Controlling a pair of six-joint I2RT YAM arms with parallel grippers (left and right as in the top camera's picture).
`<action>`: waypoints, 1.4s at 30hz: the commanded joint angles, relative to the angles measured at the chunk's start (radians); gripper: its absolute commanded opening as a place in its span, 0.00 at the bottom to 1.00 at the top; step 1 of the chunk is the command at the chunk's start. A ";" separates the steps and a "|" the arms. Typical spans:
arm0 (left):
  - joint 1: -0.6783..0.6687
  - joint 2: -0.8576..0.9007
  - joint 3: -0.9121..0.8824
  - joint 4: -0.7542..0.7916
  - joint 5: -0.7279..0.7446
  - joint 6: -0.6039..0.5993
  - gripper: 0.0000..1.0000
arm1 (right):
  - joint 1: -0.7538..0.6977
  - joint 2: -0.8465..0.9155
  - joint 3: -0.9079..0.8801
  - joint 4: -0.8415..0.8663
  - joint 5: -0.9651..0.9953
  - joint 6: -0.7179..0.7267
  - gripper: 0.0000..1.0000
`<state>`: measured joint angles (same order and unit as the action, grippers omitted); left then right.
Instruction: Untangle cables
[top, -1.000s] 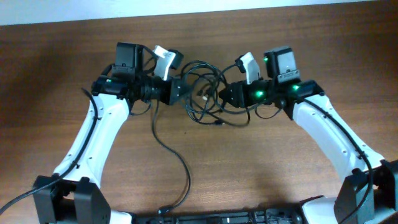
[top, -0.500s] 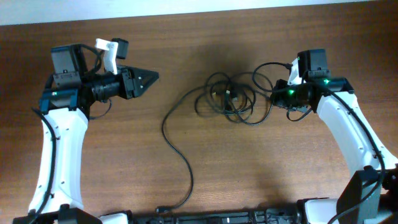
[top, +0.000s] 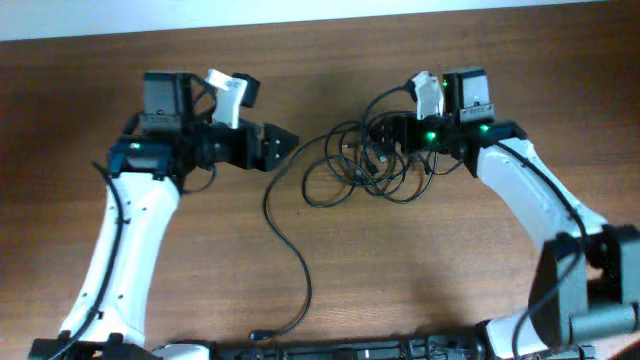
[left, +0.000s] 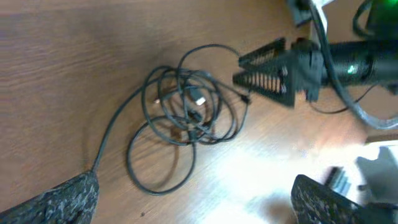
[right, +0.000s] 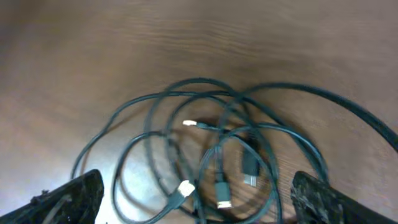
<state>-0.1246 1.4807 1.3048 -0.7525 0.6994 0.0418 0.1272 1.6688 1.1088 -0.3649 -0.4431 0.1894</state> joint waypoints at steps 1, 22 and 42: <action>-0.105 0.000 0.006 0.016 -0.267 0.007 0.99 | 0.002 0.024 0.008 0.033 0.127 0.076 1.00; -0.349 0.521 0.035 0.423 -0.775 -0.501 0.99 | -0.125 0.055 0.013 -0.234 0.263 0.050 0.99; 0.035 0.538 0.036 0.187 -0.770 -0.497 1.00 | -0.135 -0.436 0.257 -0.438 0.089 -0.267 0.04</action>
<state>-0.1547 2.0335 1.3373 -0.5278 -0.0418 -0.4431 -0.0002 1.2976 1.3342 -0.8177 -0.4004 -0.0338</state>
